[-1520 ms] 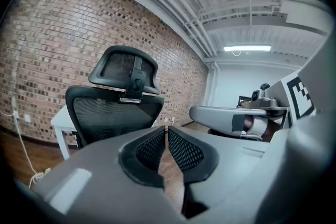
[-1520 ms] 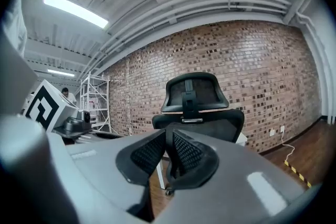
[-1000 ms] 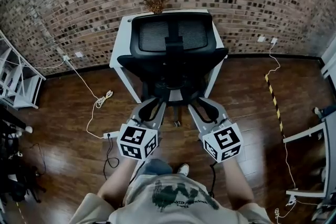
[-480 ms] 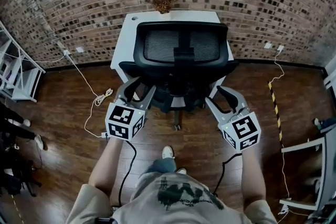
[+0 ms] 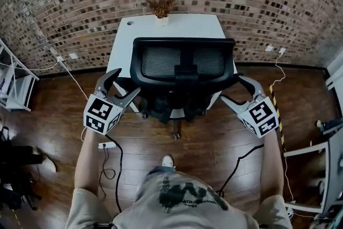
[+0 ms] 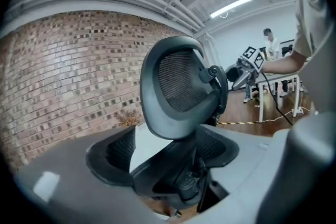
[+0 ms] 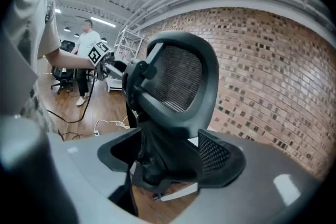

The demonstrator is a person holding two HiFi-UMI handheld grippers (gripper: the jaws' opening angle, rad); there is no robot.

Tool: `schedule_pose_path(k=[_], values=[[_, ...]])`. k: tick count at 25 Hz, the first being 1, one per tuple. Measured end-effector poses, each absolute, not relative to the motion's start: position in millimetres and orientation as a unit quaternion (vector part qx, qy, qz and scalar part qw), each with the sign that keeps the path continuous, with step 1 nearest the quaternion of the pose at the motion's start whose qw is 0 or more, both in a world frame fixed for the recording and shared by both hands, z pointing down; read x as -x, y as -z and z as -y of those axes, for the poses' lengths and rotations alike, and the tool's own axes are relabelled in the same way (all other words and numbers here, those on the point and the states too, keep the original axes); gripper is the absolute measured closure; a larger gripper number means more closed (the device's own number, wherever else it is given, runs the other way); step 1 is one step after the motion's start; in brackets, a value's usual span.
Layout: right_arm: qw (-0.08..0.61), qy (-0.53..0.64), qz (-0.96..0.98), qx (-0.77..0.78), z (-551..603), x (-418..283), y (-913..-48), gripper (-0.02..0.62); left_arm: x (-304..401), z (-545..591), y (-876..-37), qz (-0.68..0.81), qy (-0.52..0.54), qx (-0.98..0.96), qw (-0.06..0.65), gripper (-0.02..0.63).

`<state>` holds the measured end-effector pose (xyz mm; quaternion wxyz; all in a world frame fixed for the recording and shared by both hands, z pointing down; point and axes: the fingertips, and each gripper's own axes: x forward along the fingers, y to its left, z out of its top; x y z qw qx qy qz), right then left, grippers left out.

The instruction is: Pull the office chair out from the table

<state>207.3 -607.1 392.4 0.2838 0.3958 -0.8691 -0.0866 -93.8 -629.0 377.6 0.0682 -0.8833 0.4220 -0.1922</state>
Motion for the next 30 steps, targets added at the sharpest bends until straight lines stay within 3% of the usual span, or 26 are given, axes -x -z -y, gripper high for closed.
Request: schedule_pose_path(k=[3, 18, 21, 25, 30], values=[[0.324, 0.087, 0.861, -0.383, 623, -224, -405, 0.242, 91, 633, -390, -0.375, 0.233, 0.893, 0.090, 0.232], [0.434, 0.104, 0.841, -0.307, 679, -208, -450, 0.235, 69, 670, -442, -0.271, 0.340, 0.892, 0.123, 0.215], [0.448, 0.104, 0.839, -0.289, 681, -207, -454, 0.235, 71, 669, -449, -0.259, 0.372, 0.879, 0.145, 0.235], [0.457, 0.102, 0.838, -0.279, 680, -209, -454, 0.238, 75, 669, -467, -0.246, 0.454, 0.829, 0.216, 0.347], [0.457, 0.117, 0.835, -0.282, 678, -211, -455, 0.247, 74, 666, -470, -0.237, 0.464, 0.829, 0.202, 0.351]])
